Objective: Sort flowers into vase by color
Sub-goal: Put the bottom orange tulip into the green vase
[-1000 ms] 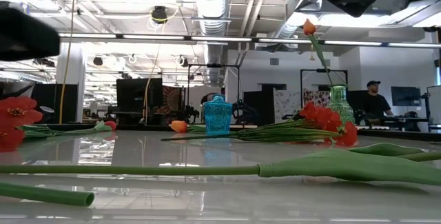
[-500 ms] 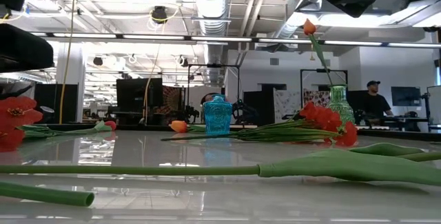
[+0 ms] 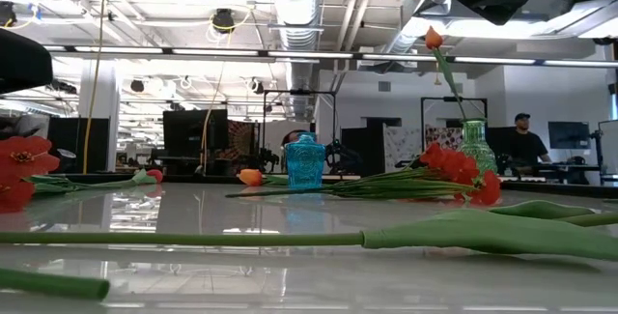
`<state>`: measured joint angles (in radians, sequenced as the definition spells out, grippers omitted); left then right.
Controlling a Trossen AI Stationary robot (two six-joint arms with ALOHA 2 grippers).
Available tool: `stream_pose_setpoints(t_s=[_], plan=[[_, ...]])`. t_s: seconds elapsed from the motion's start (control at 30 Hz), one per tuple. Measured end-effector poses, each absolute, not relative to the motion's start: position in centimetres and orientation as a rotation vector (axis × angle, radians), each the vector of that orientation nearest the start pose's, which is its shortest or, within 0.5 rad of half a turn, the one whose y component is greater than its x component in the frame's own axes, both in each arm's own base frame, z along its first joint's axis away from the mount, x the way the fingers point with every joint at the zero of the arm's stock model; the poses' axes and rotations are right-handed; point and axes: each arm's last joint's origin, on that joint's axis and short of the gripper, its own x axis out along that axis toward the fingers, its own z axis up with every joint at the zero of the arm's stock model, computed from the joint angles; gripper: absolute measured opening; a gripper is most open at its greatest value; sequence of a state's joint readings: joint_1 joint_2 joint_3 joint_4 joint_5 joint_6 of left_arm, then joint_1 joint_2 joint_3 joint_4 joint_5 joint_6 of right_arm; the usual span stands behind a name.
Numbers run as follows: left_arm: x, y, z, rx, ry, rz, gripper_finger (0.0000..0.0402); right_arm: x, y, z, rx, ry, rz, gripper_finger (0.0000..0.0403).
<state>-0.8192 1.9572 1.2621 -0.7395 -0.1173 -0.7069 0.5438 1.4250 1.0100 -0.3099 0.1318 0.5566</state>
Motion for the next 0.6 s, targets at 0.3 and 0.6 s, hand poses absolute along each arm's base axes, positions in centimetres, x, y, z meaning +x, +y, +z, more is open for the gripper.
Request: stream_pose_setpoints(t_s=[0.3,0.6], plan=[[26.2,-27.0,16.3,0.019,1.386,-0.179,0.0001,26.1,15.3,25.7,0.289,0.77,0.189,0.027],[29.6,-27.1,22.4,-0.152,1.384,-0.307,0.0,26.0,15.4,25.7,0.298,0.784,0.22,0.027]])
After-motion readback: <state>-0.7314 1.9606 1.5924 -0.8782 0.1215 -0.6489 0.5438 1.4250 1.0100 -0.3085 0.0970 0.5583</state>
